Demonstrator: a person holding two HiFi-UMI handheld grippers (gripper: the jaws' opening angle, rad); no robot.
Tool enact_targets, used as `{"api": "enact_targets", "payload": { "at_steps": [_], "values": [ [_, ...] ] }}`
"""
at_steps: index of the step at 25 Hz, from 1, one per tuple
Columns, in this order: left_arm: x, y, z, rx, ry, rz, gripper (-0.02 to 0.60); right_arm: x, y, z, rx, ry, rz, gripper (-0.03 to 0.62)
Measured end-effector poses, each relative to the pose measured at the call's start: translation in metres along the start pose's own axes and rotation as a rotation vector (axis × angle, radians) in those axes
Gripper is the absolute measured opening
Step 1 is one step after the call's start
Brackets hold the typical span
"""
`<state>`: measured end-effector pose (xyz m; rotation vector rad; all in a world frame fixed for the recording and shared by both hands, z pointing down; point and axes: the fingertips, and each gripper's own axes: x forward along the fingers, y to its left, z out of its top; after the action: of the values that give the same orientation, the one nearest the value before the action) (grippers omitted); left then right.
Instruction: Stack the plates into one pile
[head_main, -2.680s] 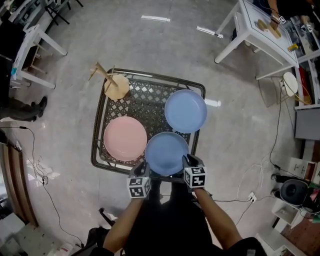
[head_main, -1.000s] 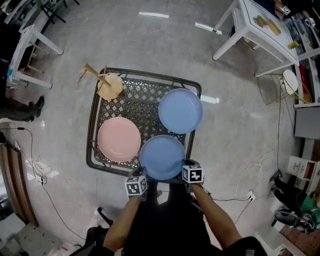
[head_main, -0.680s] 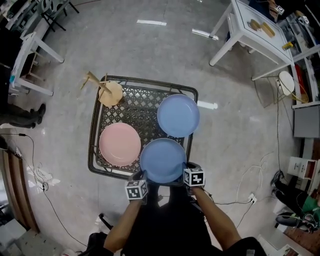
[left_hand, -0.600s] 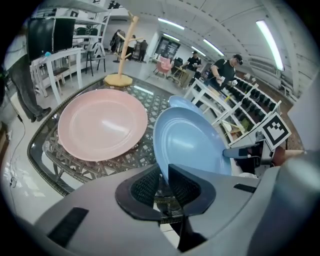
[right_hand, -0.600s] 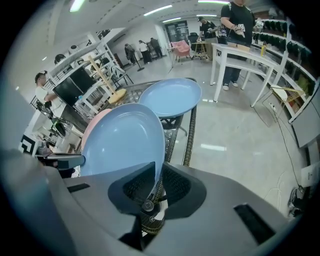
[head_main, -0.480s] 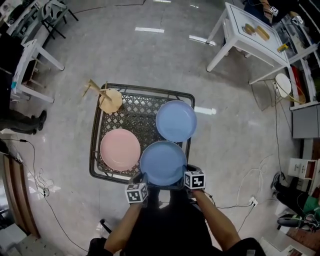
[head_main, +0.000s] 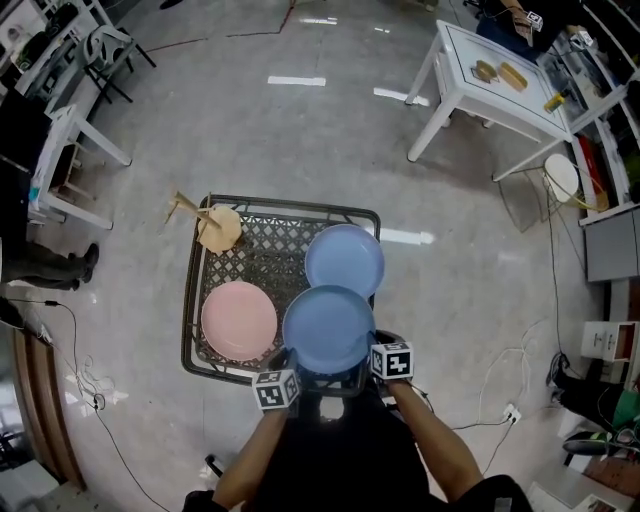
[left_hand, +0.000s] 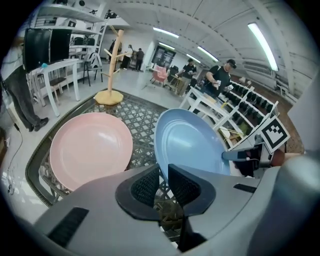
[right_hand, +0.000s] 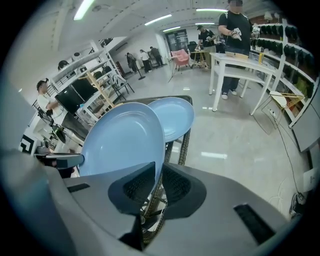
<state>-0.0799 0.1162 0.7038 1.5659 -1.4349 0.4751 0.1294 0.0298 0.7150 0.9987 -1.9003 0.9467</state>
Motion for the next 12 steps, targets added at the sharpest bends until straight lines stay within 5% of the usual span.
{"api": "enact_targets", "payload": {
  "at_steps": [12],
  "values": [
    [0.033,-0.030,0.059,-0.030,-0.071,0.043,0.058,0.003,-0.043,0.061,-0.035,-0.029,0.031,0.044]
  ]
}}
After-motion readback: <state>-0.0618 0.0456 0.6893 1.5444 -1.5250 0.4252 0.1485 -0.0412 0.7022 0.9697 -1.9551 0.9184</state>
